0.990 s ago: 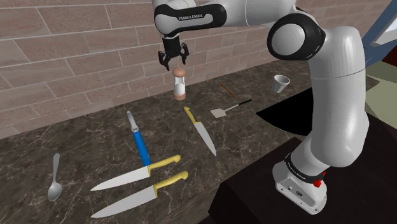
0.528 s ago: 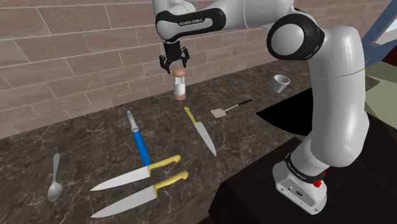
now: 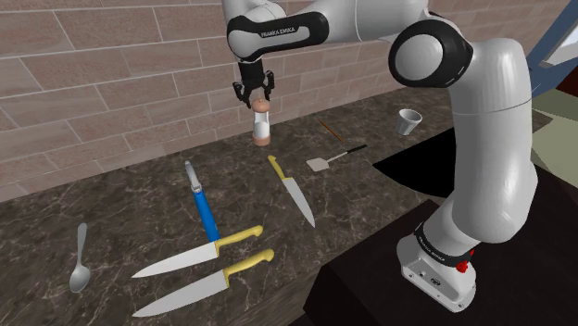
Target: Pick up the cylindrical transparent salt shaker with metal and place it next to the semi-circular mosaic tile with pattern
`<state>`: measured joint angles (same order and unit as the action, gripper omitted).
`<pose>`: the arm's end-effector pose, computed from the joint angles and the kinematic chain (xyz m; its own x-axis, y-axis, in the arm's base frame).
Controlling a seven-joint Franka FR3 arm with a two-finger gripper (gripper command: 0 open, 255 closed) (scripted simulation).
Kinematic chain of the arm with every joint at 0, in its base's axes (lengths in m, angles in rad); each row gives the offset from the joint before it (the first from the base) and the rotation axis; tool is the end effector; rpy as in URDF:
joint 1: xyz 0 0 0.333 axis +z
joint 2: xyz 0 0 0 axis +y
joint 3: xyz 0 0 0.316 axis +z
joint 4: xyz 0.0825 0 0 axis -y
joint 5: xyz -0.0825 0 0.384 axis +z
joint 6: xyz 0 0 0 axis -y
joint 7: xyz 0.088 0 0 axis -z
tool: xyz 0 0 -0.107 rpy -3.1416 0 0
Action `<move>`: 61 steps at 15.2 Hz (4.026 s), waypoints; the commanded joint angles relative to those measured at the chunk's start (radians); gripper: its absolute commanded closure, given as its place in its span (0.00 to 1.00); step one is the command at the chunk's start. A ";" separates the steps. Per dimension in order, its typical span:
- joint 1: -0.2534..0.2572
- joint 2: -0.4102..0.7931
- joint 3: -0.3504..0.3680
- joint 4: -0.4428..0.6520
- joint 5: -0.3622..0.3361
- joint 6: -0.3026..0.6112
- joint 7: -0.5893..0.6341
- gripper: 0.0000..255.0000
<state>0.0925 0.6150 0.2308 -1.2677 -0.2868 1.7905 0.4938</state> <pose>0.6993 0.1683 0.3981 0.9911 -0.1328 -0.0027 -0.1306 -0.9781 0.1620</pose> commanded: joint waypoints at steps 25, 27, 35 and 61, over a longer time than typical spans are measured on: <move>-0.081 -0.174 -0.001 -0.034 0.037 -0.127 -0.107 1.00; -0.117 -0.234 -0.007 -0.109 0.049 -0.105 -0.140 1.00; -0.239 -0.426 -0.054 -0.323 0.090 -0.052 -0.297 1.00; -0.546 -0.622 -0.331 -0.398 0.131 -0.073 -0.896 1.00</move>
<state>-0.4412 -0.0181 -0.0881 -1.6853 -0.1580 1.7210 -0.3758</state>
